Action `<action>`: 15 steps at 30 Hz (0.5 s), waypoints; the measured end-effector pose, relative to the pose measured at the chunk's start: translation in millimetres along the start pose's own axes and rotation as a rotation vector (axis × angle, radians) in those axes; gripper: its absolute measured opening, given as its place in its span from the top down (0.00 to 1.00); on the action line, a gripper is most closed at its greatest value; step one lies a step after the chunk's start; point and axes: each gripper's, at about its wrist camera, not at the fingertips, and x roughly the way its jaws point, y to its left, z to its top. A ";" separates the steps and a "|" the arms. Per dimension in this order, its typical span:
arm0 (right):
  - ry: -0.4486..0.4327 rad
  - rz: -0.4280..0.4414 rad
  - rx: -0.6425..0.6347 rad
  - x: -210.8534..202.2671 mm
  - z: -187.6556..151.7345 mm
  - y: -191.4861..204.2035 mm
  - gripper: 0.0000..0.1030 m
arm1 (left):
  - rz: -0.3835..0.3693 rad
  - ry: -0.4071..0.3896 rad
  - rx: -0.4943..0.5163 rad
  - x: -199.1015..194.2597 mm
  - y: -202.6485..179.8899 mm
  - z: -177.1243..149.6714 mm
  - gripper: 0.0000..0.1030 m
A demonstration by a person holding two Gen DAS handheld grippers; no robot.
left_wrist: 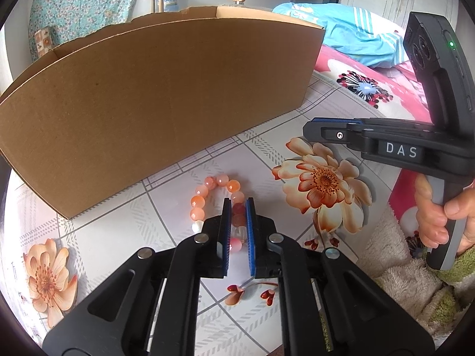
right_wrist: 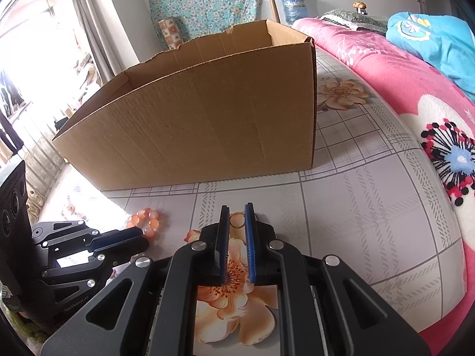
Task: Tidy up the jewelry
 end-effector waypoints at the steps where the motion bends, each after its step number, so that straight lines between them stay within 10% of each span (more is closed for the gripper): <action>1: -0.002 0.001 0.000 -0.8 0.5 0.0 0.90 | 0.001 0.000 -0.003 -0.3 0.5 -0.1 0.92; 15: -0.058 0.040 -0.003 -24.9 6.9 7.6 0.90 | -0.031 -0.083 -0.025 -31.9 -3.2 12.3 0.92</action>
